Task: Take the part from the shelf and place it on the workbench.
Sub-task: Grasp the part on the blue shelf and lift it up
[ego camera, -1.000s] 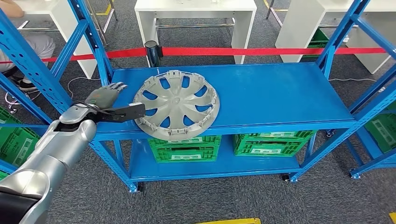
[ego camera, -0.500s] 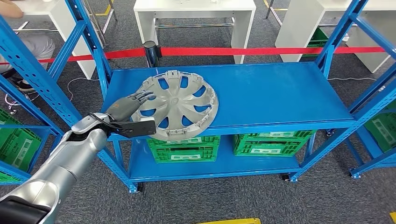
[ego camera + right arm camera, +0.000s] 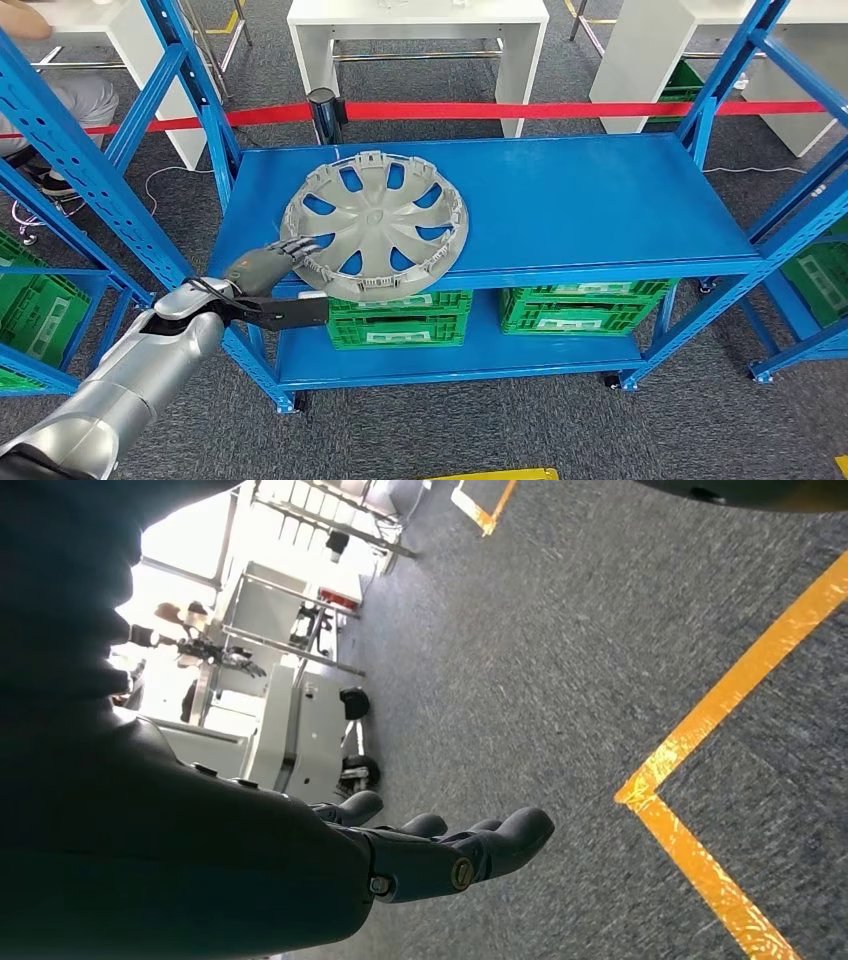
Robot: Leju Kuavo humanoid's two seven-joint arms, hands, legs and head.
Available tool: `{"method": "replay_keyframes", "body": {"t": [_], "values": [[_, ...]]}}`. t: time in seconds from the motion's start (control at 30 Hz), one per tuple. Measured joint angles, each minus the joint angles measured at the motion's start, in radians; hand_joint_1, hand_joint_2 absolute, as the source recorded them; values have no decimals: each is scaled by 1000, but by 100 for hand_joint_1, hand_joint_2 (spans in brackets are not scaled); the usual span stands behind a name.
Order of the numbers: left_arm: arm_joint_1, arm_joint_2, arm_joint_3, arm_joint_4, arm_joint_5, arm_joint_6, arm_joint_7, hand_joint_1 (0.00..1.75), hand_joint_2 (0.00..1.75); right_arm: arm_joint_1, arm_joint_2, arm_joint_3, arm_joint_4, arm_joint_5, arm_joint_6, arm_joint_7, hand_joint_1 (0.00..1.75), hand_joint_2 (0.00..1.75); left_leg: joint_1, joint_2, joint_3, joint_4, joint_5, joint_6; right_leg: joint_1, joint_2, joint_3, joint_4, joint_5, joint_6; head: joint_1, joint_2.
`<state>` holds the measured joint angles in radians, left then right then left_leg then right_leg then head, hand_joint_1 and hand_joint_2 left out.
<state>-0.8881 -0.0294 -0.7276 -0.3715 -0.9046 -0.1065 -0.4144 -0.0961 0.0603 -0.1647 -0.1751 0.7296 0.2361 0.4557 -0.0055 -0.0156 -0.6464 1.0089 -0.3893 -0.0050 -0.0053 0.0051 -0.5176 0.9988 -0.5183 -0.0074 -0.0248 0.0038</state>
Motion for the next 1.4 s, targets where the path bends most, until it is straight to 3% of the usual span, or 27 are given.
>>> {"method": "replay_keyframes", "body": {"t": [0.5, 1.4], "values": [[14, 11, -109, 40, -12, -6, 36, 0, 175, -10, 0, -6, 0, 12, 0, 2, 0, 175, 0, -1, 10, 0, -3, -2, 0, -1, 10, 0, -4, 0, 0, 0], [10, 16, -132, 45, 11, -1, 46, 0, 175, -19, -2, -6, 0, 29, 0, 1, 0, 175, 0, -1, 16, 0, -6, -2, 0, -1, 16, 0, -7, -1, 0, 0]]}}
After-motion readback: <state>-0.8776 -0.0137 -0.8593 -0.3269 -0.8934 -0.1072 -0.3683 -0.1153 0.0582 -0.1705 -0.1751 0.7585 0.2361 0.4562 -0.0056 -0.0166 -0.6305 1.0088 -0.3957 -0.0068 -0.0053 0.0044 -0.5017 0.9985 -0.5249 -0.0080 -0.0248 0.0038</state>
